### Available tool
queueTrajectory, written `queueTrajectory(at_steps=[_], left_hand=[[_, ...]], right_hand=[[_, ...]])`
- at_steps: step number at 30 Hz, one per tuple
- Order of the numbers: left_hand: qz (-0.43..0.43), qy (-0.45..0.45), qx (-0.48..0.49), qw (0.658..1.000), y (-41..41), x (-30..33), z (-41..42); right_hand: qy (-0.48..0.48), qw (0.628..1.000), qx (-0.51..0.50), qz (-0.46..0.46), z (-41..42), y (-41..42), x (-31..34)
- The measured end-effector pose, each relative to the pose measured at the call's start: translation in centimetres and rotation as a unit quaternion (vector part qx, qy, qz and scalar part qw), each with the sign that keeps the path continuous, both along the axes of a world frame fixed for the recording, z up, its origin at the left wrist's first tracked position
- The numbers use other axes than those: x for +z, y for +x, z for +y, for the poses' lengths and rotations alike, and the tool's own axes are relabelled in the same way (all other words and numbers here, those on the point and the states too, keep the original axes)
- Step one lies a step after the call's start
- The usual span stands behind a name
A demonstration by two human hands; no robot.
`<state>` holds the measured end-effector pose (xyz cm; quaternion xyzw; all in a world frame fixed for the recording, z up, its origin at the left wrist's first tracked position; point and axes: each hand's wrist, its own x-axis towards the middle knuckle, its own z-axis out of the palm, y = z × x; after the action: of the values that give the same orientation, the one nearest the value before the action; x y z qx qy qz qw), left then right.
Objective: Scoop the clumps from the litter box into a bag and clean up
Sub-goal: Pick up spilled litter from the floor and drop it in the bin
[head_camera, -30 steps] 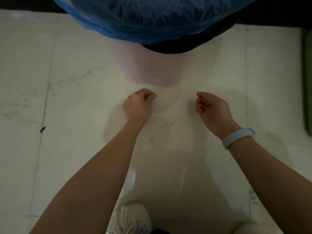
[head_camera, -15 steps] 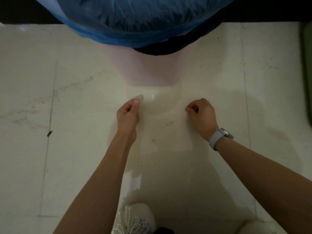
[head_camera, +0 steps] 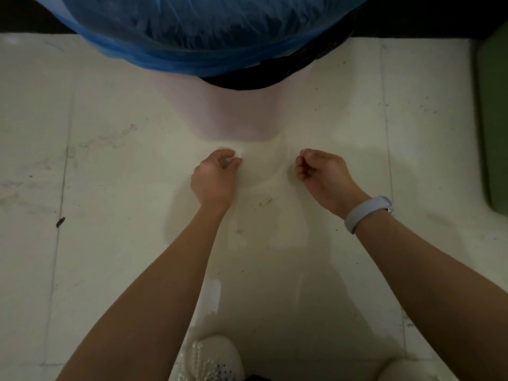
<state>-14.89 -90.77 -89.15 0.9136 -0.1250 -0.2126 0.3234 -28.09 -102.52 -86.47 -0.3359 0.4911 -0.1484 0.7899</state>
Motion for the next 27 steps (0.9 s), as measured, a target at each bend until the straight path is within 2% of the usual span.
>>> queueTrajectory(at_steps=[3,6,8,10,12,14,17,20,23,27], left_hand=[[-0.029,0.004,-0.002,1.000,-0.3,-0.3,0.0],[-0.046,0.009,-0.021,0.999,-0.4,-0.4,0.1],[-0.060,0.027,-0.043,0.997,-0.3,-0.5,0.2],[-0.072,0.049,-0.067,0.994,-0.1,-0.4,0.2],[-0.076,0.066,-0.083,0.991,-0.1,-0.4,0.2],[-0.069,0.074,-0.088,0.991,-0.1,-0.1,0.2],[-0.012,0.022,-0.039,0.999,0.4,0.1,0.4],[0.021,-0.055,0.046,0.997,0.8,0.0,1.5],[0.017,-0.045,0.065,0.997,0.1,0.1,2.9],[0.010,0.006,0.030,0.999,-0.4,0.7,2.5]], right_hand=[[0.101,0.993,0.001,-0.059,-0.7,-0.1,0.7],[0.110,0.992,-0.049,-0.049,-1.3,0.2,0.3],[0.041,0.998,-0.051,0.010,-1.5,0.6,-0.3],[-0.122,0.985,0.035,0.120,-1.7,1.0,-1.0],[-0.276,0.923,0.150,0.221,-1.9,1.5,-1.4],[-0.361,0.869,0.200,0.274,-2.3,2.0,-1.6],[-0.415,0.829,0.237,0.290,-2.6,2.5,-2.2],[-0.434,0.814,0.241,0.303,-2.5,2.7,-3.0],[-0.458,0.798,0.247,0.304,-2.2,2.7,-3.4],[-0.494,0.753,0.306,0.310,-2.1,2.6,-3.6]])
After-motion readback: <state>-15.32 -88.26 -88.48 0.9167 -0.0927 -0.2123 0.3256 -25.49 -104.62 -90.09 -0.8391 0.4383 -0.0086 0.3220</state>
